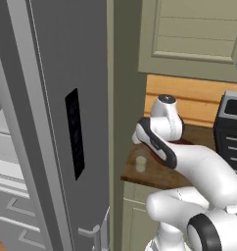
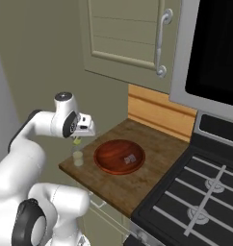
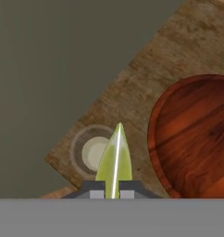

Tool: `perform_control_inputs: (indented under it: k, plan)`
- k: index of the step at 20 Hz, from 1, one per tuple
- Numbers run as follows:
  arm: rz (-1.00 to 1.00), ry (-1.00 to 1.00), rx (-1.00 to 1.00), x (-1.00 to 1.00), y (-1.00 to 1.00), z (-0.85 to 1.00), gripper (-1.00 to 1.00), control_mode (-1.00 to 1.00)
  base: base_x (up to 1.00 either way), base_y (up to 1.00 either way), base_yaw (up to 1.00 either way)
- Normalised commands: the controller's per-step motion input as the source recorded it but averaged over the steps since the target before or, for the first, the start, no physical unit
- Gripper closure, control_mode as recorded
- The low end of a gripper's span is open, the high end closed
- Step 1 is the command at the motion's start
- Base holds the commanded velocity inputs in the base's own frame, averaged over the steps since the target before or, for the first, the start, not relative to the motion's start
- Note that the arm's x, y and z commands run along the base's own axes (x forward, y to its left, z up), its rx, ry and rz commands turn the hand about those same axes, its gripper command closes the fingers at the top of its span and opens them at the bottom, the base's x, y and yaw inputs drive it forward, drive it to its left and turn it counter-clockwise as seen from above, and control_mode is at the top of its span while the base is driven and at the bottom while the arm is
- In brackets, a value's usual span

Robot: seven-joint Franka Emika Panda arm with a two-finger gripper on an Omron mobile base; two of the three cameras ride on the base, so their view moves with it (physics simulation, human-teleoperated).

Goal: Grab a lemon wedge from the fridge and one ice cube from the ice bowl, and put them in the glass of lemonade.

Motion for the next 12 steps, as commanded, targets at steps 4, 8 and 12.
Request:
perform_control_inputs:
  k: [4,8,12]
  plan:
    - [0.0,0.0,-0.02,0.23,0.0,0.0,1.0,-1.0,0.0,0.0,0.0]
    - [0.0,0.0,0.0,0.17,0.0,0.0,1.0,-1.0,0.0,0.0,0.0]
    - [0.0,0.0,0.0,0.09,0.0,0.0,1.0,-1.0,0.0,0.0,0.0]
